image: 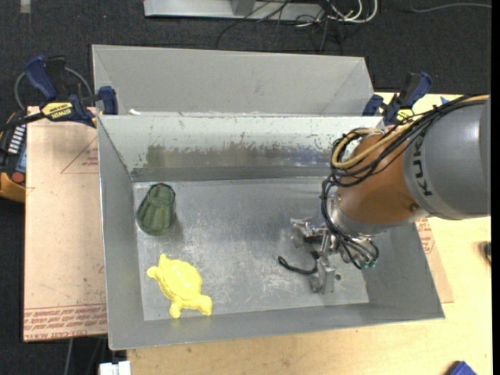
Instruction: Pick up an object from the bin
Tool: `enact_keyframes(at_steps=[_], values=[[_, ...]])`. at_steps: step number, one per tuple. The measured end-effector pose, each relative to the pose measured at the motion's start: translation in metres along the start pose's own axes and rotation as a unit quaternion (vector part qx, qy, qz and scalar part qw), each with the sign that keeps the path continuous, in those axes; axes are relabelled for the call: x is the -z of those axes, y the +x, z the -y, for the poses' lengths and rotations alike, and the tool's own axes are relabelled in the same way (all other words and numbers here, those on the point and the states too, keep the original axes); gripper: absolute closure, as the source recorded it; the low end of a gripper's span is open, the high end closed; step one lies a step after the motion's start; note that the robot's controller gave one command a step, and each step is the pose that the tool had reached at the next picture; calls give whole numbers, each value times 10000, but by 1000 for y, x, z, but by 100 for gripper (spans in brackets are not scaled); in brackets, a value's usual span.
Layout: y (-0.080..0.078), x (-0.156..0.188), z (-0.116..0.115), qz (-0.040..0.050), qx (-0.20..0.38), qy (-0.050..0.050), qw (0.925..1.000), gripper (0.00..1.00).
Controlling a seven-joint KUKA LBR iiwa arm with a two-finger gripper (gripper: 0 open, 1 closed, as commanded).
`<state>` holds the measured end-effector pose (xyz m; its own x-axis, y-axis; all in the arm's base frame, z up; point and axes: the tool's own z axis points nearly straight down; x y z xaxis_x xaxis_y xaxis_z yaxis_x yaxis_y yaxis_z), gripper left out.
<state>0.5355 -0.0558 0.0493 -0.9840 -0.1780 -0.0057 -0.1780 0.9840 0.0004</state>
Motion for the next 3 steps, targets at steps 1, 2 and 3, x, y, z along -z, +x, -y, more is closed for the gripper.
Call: enact_keyframes(at_steps=[1,2,3], values=[[0,21,-9,-16,-54,-8,10000,0],[13,20,-34,-1,214,-7,9998,0],[-1,21,-10,1,-55,-8,10000,100]])
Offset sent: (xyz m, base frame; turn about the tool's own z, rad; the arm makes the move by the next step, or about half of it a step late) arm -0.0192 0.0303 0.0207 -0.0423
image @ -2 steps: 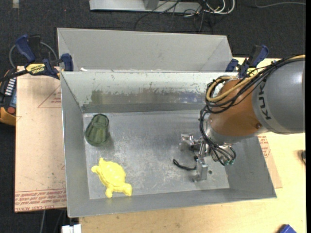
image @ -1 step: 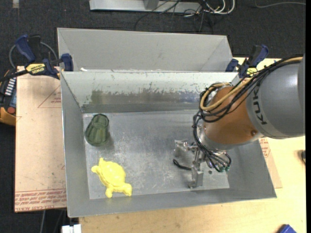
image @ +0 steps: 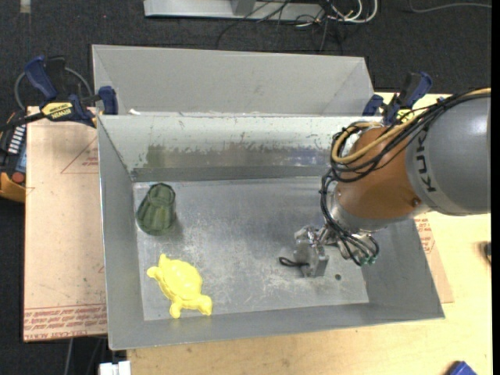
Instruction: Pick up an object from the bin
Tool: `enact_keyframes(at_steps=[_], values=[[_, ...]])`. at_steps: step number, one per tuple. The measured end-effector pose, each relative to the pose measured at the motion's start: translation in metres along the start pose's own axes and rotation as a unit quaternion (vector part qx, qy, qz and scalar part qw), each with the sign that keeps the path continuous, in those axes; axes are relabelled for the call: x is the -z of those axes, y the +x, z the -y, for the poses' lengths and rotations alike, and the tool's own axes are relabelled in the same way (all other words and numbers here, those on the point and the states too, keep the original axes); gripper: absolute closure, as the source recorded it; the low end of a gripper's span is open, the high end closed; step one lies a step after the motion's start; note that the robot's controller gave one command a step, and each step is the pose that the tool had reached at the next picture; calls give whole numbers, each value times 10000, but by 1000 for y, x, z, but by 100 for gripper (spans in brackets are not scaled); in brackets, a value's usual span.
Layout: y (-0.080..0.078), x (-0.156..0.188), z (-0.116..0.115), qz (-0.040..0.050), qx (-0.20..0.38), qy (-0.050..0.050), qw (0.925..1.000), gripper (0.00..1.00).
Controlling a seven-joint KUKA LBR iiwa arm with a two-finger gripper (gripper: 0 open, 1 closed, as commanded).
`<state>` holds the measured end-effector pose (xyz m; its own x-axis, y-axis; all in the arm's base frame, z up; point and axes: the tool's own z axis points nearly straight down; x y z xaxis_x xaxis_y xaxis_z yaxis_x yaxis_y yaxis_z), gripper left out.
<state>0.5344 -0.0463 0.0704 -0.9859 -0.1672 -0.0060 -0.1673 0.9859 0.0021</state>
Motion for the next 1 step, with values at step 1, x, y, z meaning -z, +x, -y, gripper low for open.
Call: enact_keyframes(at_steps=[1], values=[[0,0,0,0,1,0,10000,100]])
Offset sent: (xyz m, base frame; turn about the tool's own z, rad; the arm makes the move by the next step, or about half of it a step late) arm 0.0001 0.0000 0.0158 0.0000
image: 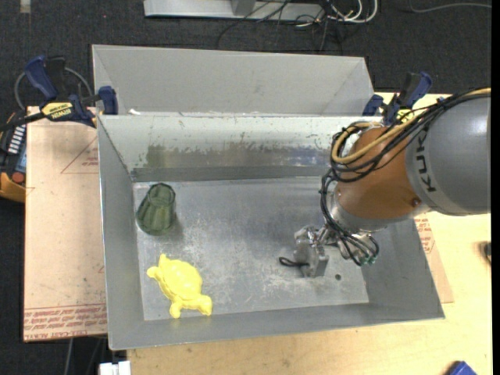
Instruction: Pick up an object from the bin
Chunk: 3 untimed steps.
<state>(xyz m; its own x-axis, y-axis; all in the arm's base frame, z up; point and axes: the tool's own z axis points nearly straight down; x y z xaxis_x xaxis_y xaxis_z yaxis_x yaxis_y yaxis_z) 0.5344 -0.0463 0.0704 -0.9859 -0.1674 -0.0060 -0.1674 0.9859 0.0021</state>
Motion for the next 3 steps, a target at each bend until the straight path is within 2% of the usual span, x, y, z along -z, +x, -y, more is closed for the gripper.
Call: enact_keyframes(at_steps=[3], values=[[1,11,-1,-22,2,-9,10000,100]])
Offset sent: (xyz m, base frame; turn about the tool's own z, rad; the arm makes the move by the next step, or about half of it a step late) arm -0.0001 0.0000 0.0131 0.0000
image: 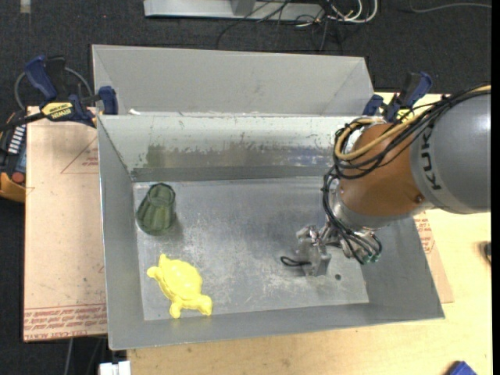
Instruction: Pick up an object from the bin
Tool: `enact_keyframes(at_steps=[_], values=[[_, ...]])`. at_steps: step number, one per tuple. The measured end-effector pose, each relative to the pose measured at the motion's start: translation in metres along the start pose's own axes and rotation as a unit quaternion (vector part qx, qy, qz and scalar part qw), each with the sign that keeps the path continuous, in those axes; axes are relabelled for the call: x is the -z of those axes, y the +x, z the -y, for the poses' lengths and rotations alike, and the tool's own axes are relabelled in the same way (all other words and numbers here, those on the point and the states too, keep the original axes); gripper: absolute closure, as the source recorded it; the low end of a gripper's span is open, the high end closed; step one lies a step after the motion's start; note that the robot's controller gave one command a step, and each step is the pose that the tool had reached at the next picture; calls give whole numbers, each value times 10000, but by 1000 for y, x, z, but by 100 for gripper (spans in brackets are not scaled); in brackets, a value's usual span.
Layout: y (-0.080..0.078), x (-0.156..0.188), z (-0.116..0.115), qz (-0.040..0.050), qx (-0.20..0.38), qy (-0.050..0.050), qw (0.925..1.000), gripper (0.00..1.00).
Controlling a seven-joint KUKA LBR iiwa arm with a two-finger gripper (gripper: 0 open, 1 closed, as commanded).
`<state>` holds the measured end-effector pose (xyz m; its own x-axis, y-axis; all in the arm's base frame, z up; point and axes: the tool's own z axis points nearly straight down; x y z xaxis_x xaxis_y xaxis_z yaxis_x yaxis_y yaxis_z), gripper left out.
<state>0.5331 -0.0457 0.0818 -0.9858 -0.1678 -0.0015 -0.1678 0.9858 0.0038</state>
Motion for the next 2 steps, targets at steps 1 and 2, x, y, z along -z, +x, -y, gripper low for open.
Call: enact_keyframes(at_steps=[1,2], values=[[2,28,-1,-27,2,-6,10000,100],[0,53,-1,-11,0,-3,10000,100]])
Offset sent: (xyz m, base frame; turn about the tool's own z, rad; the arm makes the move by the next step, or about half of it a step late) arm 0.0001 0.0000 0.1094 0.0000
